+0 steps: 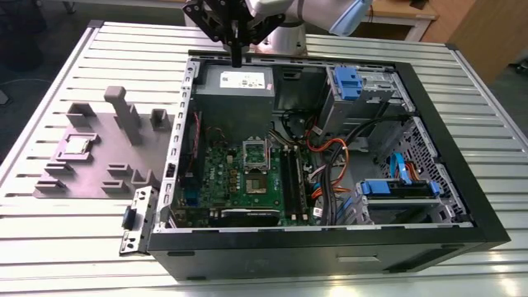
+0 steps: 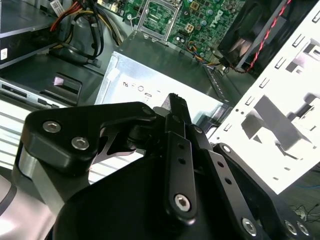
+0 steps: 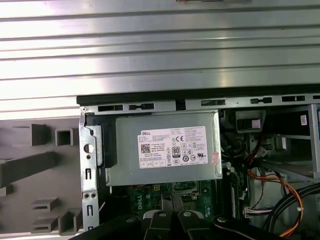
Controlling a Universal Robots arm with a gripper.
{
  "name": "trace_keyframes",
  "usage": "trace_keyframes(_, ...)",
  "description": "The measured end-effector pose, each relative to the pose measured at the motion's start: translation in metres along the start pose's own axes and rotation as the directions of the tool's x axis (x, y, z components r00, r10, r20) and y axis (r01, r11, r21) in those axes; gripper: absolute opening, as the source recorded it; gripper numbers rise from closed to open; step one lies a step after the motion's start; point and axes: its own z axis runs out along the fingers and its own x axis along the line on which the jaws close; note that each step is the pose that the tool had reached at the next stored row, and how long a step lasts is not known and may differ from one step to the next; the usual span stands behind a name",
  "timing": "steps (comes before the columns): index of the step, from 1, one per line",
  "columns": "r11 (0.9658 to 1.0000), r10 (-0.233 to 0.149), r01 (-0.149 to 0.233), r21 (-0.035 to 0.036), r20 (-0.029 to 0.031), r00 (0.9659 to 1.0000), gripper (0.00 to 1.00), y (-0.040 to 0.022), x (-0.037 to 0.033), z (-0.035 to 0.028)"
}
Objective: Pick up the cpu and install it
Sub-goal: 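Reach for the cpu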
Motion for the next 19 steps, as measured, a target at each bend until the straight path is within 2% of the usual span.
trace_keyframes(8,1.0,0.0,0.0,0.0,0.0001,1.0,0.11,-0.0054,0.0024,-0.0001)
trace_keyframes(19,1.0,0.0,0.0,0.0,0.0001,1.0,0.11,-0.0088,0.0049,0.0005)
